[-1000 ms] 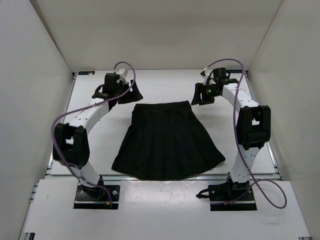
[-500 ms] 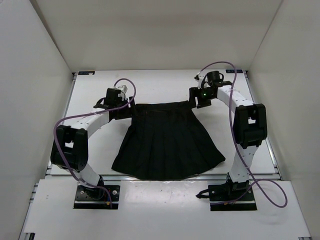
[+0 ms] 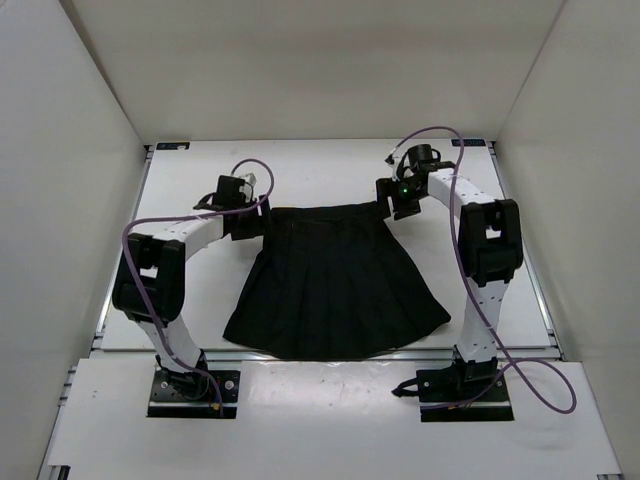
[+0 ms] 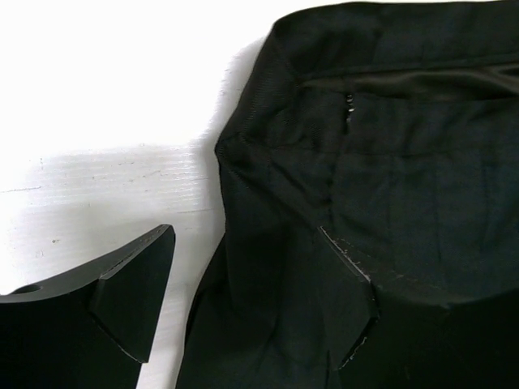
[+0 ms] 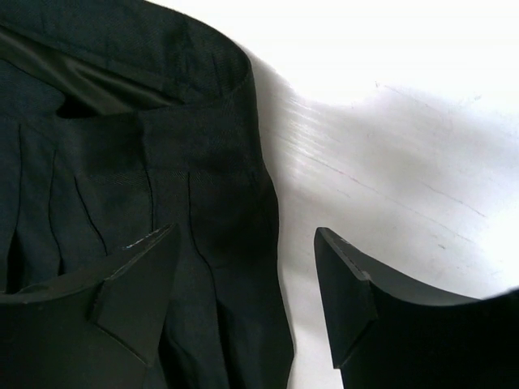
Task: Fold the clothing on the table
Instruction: Fold the skirt
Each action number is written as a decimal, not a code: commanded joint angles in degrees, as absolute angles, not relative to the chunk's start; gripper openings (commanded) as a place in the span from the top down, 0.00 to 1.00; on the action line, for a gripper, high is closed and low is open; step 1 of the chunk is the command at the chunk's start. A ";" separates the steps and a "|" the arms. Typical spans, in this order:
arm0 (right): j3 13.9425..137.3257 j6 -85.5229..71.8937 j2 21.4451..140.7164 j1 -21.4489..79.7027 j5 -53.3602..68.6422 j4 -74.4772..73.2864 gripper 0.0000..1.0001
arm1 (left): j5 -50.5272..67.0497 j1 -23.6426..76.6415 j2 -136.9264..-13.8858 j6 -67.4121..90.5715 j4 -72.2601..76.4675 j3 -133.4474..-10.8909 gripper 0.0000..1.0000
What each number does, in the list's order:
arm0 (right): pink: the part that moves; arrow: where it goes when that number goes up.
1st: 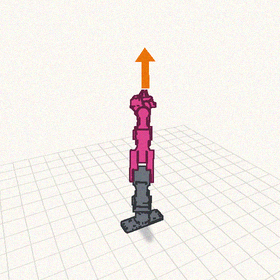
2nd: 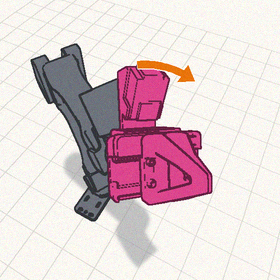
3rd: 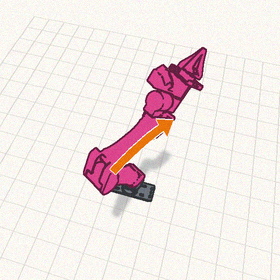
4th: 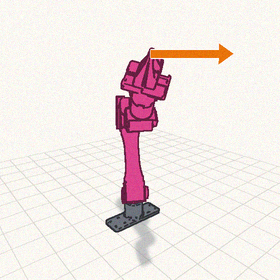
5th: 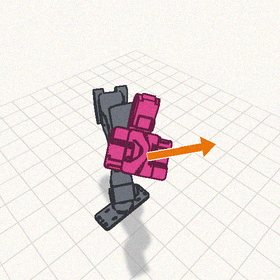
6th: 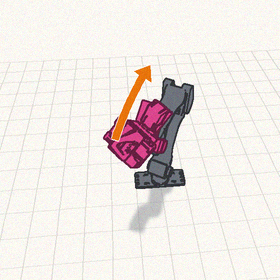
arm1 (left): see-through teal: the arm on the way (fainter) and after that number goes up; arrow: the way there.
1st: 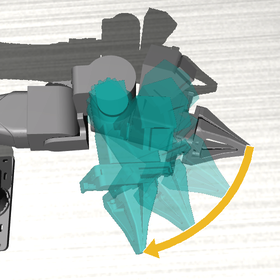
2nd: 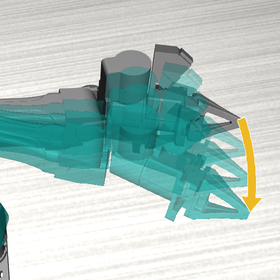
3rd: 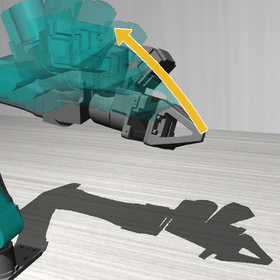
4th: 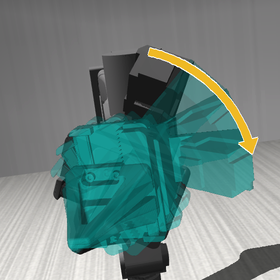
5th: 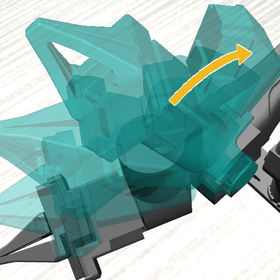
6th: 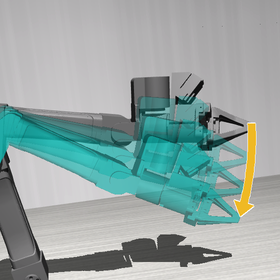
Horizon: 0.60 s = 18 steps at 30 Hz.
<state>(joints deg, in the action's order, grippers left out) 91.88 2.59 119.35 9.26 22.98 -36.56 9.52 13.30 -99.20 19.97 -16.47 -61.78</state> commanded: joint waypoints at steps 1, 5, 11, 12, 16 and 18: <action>94.40 2.81 119.44 9.49 24.51 -35.60 0.36 | 10.37 13.53 -99.14 19.86 -16.35 -64.33 0.22; 95.97 2.29 120.76 10.89 24.08 -35.94 0.37 | 10.28 13.54 -100.20 19.60 -17.14 -65.91 0.22; 98.60 2.81 122.78 10.81 22.94 -37.35 0.36 | 12.12 12.84 -102.74 18.63 -19.07 -68.90 0.23; 98.96 2.90 122.44 10.90 22.77 -37.96 0.36 | 12.30 12.92 -103.44 18.37 -19.33 -69.95 0.22; 99.40 2.99 122.61 10.55 21.88 -38.49 0.36 | 12.31 13.18 -104.33 17.93 -19.95 -71.10 0.22; 99.40 2.90 122.61 10.11 22.14 -38.23 0.36 | 12.31 13.10 -105.11 18.10 -19.86 -71.45 0.24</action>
<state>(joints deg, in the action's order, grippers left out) 97.54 2.61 122.34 10.48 22.68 -38.02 11.25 13.23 -104.99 18.83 -19.29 -69.28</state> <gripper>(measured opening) 0.634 0.771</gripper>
